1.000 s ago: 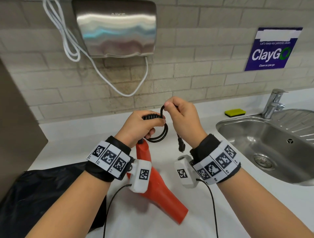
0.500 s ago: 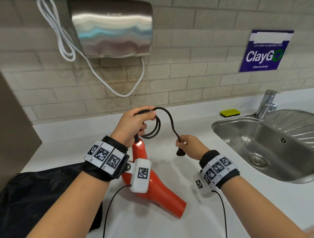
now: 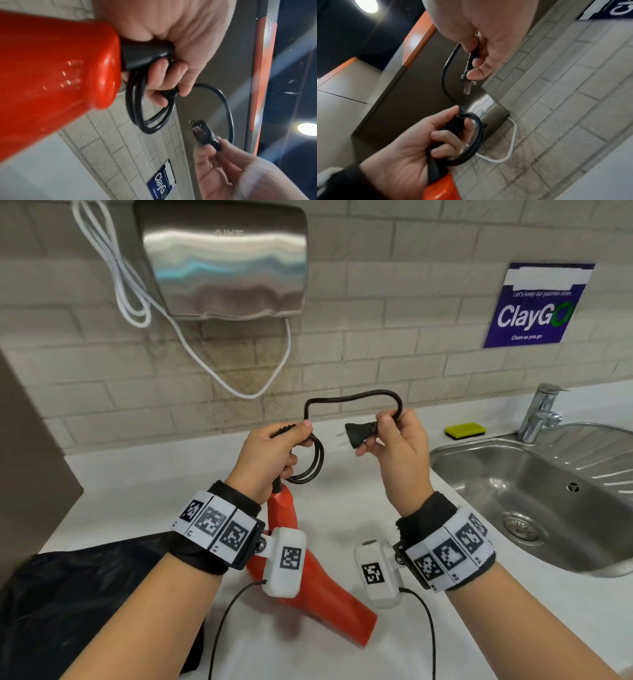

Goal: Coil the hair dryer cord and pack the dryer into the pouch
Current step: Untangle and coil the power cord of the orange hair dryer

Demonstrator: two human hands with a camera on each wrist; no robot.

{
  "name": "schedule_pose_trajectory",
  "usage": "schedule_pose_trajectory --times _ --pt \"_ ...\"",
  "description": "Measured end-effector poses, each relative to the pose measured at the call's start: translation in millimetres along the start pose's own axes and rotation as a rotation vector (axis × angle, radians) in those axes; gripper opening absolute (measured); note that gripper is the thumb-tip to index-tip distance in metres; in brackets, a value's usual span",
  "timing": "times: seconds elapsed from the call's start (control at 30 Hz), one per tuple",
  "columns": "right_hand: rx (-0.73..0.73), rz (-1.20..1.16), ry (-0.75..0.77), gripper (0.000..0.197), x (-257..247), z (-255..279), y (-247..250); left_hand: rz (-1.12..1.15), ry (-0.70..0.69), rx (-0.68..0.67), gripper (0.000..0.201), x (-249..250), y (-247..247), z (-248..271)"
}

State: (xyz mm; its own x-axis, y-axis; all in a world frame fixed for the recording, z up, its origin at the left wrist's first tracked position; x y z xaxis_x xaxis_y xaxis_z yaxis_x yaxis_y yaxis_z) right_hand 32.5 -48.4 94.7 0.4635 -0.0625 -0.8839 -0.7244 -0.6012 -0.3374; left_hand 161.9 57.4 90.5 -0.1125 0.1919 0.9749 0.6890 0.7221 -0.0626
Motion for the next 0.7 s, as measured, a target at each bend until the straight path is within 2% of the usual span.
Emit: schedule_pose_trajectory --times 0.13,0.23,0.3,0.43,0.53,0.63,0.7 --pt "-0.191 0.185 0.021 0.025 7.8 10.7 -17.0 0.052 0.006 0.007 0.011 1.1 -0.9 0.5" --pt "-0.213 0.507 0.114 0.029 20.2 19.0 -20.5 0.066 0.002 -0.008 0.011 1.5 -2.6 1.0" --pt "-0.186 0.601 0.161 0.023 25.0 21.7 -21.6 0.063 -0.006 -0.037 0.01 2.3 -4.5 2.4" --pt "-0.116 0.671 0.243 0.018 28.4 20.9 -25.1 0.06 0.0 -0.106 0.012 3.7 -7.4 5.2" --pt "-0.091 0.723 0.271 0.024 31.7 20.9 -32.0 0.056 0.011 -0.132 0.014 4.4 -7.0 5.9" --pt "-0.115 0.607 0.248 0.036 33.3 17.6 -40.8 0.086 0.021 -0.157 0.012 3.9 -6.6 5.7" --pt "-0.207 0.474 0.141 0.049 35.2 12.9 -48.7 0.141 0.034 -0.183 0.014 3.1 -6.9 5.3"
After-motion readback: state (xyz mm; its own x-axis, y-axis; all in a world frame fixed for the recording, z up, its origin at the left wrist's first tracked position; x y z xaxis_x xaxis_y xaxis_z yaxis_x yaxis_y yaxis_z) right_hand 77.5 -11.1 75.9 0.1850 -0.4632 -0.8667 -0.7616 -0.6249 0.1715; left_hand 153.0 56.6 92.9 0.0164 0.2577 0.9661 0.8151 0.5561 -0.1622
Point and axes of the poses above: each hand's wrist, its own z-axis away from the middle knuckle, its own y-axis out of the back of the hand, x = y × z, the point moved 4 cm from there along -z, towards the middle knuckle, and after that the axes turned 9 degrees about -y, right-handed, at the moved point
